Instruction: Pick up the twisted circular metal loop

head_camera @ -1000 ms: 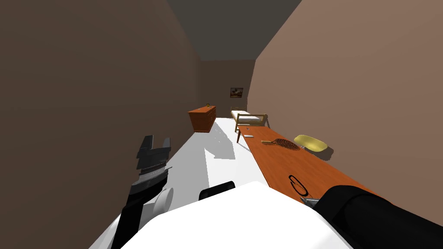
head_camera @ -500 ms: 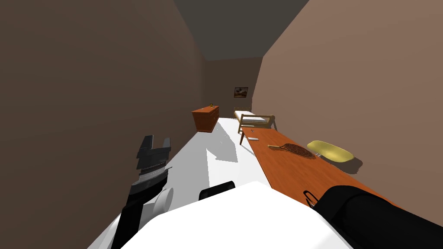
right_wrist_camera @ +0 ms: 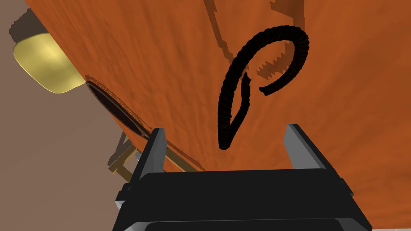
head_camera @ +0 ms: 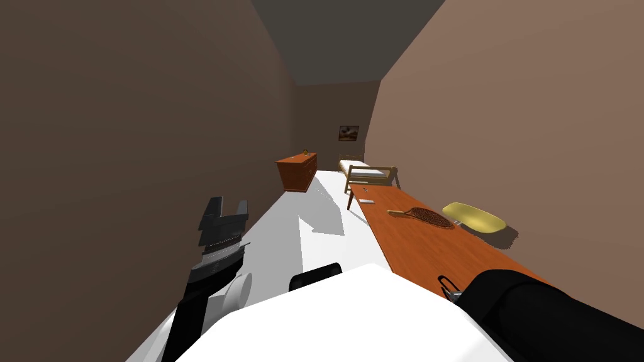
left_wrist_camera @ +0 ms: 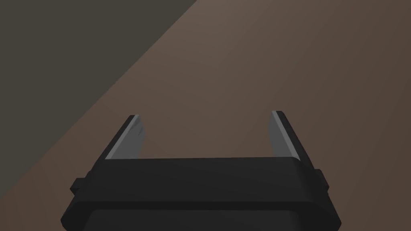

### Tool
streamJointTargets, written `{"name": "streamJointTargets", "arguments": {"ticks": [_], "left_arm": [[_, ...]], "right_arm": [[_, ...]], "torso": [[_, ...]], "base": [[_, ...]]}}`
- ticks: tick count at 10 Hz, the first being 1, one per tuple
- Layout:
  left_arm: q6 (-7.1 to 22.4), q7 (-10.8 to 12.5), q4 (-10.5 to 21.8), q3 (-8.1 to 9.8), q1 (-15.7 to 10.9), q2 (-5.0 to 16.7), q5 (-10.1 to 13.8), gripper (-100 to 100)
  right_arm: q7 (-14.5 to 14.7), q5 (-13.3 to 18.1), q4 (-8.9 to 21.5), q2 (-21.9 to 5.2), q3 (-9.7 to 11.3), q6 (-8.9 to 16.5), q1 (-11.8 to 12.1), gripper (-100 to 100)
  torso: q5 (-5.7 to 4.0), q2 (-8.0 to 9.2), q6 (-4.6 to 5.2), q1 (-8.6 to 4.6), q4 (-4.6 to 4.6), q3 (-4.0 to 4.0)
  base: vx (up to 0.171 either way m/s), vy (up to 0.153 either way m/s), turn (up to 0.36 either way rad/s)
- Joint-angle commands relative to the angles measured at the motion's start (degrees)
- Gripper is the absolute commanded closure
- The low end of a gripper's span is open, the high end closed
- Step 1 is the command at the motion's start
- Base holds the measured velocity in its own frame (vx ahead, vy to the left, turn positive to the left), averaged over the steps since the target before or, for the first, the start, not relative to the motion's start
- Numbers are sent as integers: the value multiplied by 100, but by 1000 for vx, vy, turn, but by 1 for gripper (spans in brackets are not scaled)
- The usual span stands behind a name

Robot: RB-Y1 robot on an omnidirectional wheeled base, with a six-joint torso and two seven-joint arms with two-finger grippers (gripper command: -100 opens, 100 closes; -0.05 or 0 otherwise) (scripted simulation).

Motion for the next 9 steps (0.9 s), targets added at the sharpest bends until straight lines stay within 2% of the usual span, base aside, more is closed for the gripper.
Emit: {"name": "streamJointTargets", "arguments": {"ticks": [1,2,4,5,6,9], "left_arm": [[0,0,0,0,0,0,0,0],[0,0,0,0,0,0,0,0],[0,0,0,0,0,0,0,0],[0,0,0,0,0,0,0,0],[0,0,0,0,0,0,0,0],[0,0,0,0,0,0,0,0]], "right_arm": [[228,-178,-58,16,10,57,-13,-100],[429,-369,-174,-14,121,174,-63,-100],[534,-509,-174,-14,121,174,-63,-100],[796,-737,-290,-43,232,291,-114,-100],[840,-840,-290,-43,232,291,-114,-100],[1341,-1352,-521,-103,453,525,-214,-100]], "torso": [[0,0,0,0,0,0],[0,1,-1,3,0,1],[1,0,-1,4,0,0],[2,0,-1,8,0,0],[1,1,0,5,0,1],[0,0,-1,3,0,0]], "base": [[-4,-28,-33],[1,-30,-81],[0,-18,-11],[-4,-26,-68],[1,-25,-48],[0,-32,-62]]}}
